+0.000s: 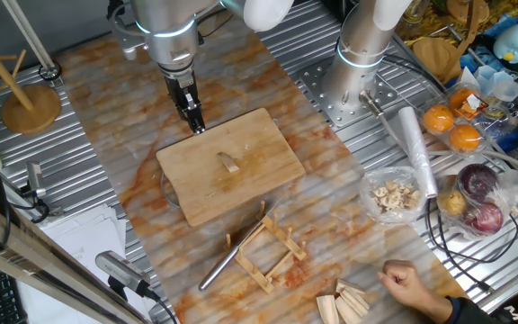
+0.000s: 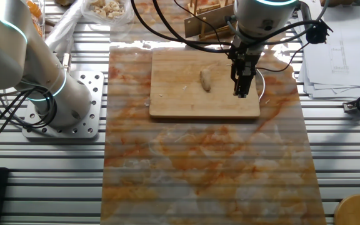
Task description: Slice the lotus root
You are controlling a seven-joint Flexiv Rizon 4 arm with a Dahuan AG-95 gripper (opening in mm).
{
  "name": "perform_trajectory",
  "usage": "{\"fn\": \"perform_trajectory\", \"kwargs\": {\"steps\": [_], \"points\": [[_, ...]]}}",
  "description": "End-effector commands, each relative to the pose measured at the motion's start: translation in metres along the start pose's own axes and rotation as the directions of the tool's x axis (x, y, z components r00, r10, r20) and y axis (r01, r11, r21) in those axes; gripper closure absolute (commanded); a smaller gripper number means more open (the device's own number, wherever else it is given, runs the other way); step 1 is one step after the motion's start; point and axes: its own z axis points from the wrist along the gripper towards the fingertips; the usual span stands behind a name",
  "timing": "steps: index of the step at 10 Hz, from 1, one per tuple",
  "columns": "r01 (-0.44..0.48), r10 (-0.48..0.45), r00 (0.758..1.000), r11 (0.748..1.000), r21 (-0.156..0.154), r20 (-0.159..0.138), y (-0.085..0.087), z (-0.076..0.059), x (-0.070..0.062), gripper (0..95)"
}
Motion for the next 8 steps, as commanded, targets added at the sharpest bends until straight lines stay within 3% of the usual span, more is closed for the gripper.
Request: {"fn": "perform_trajectory", "kwargs": {"steps": [1,8], "points": [[0.235,-0.236,0.971,0.972,-0.026,-0.038,0.0,0.0001,0.0001,95.0],[0.217,-0.218,0.975,0.976,-0.019,-0.047,0.0077,0.0037,-0.0008,95.0]]}}
